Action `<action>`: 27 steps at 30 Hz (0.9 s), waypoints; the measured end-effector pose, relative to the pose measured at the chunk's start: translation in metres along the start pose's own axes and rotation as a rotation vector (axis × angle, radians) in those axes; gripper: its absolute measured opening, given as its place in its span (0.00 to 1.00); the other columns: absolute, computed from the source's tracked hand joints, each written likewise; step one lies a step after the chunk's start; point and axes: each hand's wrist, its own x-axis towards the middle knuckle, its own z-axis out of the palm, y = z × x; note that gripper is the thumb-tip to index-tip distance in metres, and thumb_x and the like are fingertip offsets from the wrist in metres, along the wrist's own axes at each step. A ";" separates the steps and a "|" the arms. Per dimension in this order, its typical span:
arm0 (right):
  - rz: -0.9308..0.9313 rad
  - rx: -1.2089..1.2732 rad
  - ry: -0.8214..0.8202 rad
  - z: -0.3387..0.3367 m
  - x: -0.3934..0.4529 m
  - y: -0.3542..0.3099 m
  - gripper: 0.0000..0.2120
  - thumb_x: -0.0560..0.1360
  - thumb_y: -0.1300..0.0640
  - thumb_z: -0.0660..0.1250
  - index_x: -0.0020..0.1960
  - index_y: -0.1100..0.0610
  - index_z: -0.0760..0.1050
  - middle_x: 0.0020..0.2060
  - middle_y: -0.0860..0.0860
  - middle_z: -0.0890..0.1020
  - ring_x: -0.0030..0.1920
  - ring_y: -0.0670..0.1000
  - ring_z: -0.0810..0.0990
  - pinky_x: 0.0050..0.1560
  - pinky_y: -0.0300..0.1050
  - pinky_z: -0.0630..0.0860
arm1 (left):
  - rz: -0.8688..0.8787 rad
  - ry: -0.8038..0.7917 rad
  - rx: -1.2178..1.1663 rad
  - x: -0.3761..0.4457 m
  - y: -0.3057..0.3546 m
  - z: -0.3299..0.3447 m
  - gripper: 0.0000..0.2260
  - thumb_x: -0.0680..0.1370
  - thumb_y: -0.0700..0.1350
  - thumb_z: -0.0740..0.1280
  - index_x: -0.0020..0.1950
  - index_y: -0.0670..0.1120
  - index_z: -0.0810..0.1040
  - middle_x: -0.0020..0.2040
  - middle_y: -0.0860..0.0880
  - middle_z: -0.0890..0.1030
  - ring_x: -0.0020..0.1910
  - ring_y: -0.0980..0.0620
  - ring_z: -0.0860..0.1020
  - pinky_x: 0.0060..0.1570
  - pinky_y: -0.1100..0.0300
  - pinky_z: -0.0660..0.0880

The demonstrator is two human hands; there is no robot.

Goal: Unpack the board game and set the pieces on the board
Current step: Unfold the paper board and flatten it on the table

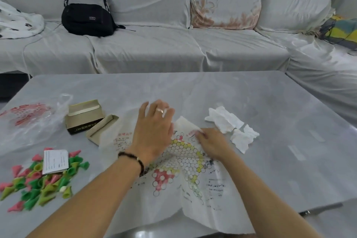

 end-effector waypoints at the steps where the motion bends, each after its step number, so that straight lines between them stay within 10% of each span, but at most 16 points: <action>1: -0.040 -0.076 0.057 0.005 0.004 0.000 0.19 0.82 0.50 0.55 0.36 0.56 0.72 0.34 0.51 0.75 0.38 0.51 0.73 0.43 0.46 0.71 | 0.038 -0.036 0.016 -0.010 0.002 0.008 0.14 0.77 0.51 0.62 0.58 0.46 0.77 0.62 0.44 0.76 0.67 0.44 0.68 0.70 0.41 0.59; 7: 0.024 -0.289 0.121 0.009 0.035 0.025 0.18 0.81 0.46 0.50 0.61 0.49 0.75 0.62 0.51 0.73 0.68 0.57 0.66 0.68 0.60 0.62 | 0.048 -0.373 0.049 -0.025 0.012 0.029 0.30 0.80 0.63 0.42 0.77 0.49 0.54 0.79 0.47 0.46 0.76 0.46 0.36 0.72 0.42 0.33; 18: 0.020 -0.293 0.461 -0.024 0.093 0.077 0.14 0.79 0.49 0.60 0.36 0.54 0.69 0.36 0.49 0.75 0.39 0.53 0.73 0.51 0.52 0.67 | 0.047 -0.591 -0.041 0.031 0.002 0.094 0.32 0.76 0.68 0.37 0.78 0.56 0.41 0.77 0.52 0.39 0.75 0.49 0.33 0.74 0.42 0.37; 27: 0.050 -0.415 0.396 -0.045 0.122 0.078 0.11 0.79 0.49 0.62 0.53 0.56 0.71 0.42 0.54 0.80 0.43 0.56 0.77 0.51 0.53 0.74 | 0.091 -0.563 -0.107 0.044 0.003 0.094 0.34 0.77 0.68 0.41 0.78 0.52 0.43 0.79 0.51 0.43 0.77 0.50 0.38 0.75 0.43 0.41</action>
